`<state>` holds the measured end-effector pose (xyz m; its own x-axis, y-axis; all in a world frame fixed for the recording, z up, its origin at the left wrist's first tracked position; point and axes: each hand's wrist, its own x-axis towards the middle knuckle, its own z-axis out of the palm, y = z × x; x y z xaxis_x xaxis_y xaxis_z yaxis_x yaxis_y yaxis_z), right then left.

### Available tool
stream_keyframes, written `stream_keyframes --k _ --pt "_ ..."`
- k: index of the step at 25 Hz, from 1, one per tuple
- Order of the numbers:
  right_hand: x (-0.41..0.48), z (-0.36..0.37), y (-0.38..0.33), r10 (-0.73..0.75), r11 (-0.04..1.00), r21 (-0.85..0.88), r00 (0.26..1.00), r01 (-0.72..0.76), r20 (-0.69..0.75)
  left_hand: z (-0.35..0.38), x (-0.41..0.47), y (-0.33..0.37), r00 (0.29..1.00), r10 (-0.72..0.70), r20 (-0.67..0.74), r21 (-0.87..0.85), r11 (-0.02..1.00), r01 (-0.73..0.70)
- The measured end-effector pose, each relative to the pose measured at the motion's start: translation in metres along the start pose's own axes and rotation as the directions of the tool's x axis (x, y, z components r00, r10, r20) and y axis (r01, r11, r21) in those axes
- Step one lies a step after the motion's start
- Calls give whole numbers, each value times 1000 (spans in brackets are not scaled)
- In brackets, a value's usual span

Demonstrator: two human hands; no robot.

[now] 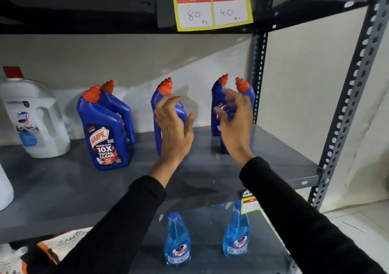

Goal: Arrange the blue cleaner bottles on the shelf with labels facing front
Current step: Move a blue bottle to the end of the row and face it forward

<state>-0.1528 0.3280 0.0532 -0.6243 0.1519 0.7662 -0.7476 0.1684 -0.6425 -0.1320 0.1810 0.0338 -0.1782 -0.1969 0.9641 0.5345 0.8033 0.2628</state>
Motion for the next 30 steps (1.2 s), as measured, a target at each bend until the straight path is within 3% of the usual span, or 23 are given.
stream_keyframes --k 2,4,7,9,10,12,15,22,25,30 --pt "12 -21 14 43 999 15 994 -41 -104 19 -2 17 983 -79 167 -121 988 99" --pt "21 -37 35 163 986 -5 981 -165 -101 38 -10 30 911 -245 331 -160 937 310" --pt "24 -51 70 325 945 -59 944 -322 50 64 -26 35 750 -484 451 -105 806 583" --pt "21 -56 86 450 893 -64 876 -446 176 76 -32 38 621 -589 517 -83 687 721" --pt "20 -57 92 498 865 -65 834 -498 236 80 -34 40 597 -610 521 -73 665 743" --pt "18 -57 98 539 838 -88 791 -539 288 85 -37 44 597 -630 497 -48 667 743" --pt "16 -57 93 534 839 -51 803 -541 264 90 -36 45 642 -627 442 25 724 690" --pt "25 -43 63 333 941 -62 943 -332 -2 106 -12 58 774 -568 281 -31 800 599" --pt "27 -40 48 242 967 -64 969 -245 -49 114 -1 74 743 -574 343 -176 738 652" --pt "17 -48 38 178 984 -12 979 -178 103 121 13 74 680 -578 450 -369 573 732"
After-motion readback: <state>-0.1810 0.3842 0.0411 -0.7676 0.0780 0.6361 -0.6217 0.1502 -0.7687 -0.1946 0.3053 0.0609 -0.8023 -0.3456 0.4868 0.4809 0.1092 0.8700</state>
